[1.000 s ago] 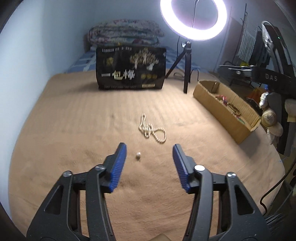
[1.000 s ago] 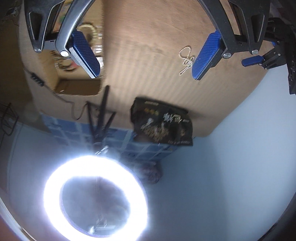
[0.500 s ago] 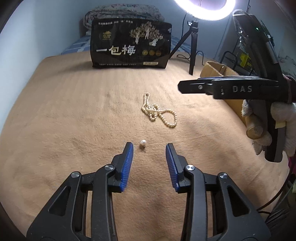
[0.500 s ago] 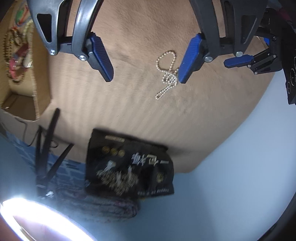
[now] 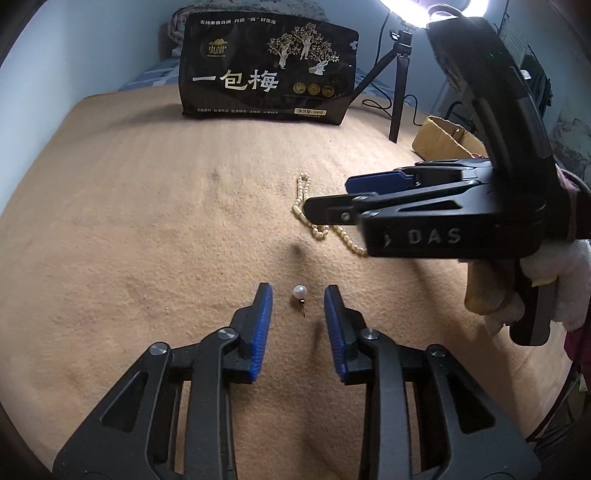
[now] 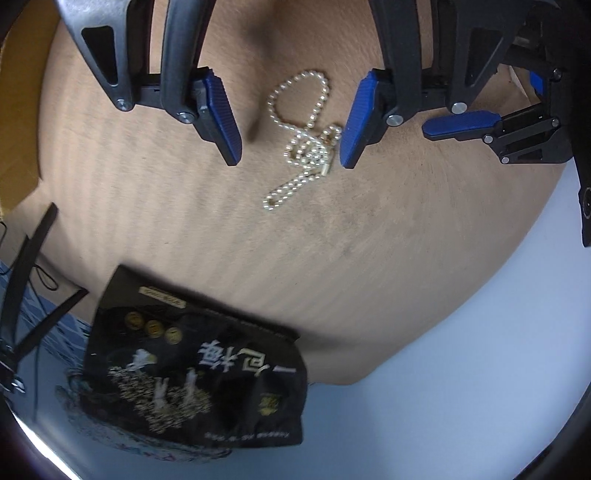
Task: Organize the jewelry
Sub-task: 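Grasp the pearl necklace with the right tool while the left tool grasps the second earring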
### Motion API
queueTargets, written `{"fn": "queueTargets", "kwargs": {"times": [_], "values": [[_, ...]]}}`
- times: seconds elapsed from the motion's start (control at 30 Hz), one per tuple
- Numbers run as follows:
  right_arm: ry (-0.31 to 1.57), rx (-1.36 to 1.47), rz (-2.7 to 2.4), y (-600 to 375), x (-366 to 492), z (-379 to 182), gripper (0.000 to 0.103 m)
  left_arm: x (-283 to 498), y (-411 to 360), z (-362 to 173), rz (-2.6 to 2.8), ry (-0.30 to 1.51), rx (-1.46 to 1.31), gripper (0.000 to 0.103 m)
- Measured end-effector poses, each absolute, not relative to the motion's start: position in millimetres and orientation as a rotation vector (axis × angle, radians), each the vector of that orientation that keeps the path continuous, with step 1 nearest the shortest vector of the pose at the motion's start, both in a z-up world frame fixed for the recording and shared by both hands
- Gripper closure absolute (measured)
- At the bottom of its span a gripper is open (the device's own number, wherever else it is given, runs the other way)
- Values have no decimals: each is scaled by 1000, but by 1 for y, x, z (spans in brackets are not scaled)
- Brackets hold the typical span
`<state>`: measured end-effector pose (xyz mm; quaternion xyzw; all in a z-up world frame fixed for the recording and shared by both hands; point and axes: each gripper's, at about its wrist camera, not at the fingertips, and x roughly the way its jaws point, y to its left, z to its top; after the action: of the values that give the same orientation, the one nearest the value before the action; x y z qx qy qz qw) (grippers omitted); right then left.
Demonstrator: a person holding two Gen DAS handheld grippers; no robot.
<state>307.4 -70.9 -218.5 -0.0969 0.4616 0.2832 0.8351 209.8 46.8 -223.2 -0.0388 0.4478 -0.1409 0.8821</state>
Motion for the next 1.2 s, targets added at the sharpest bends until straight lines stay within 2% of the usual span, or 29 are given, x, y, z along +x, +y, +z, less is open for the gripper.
{"fn": "queueTargets", "kwargs": {"times": [0.3,0.5,0.73,1.2], "values": [[989,-305,590,-54,307,-234,53,211,47,-233,-282,939,-76,82],[987,-360,587,-49,305,-235,68,212,45,-234,-271,936,-66,89],[991,-368,587,-46,305,-235,93,212,45,-234,-265,931,-67,96],[975,-331,581,-54,298,-221,98,207,48,-229,-236,923,-78,96]]}}
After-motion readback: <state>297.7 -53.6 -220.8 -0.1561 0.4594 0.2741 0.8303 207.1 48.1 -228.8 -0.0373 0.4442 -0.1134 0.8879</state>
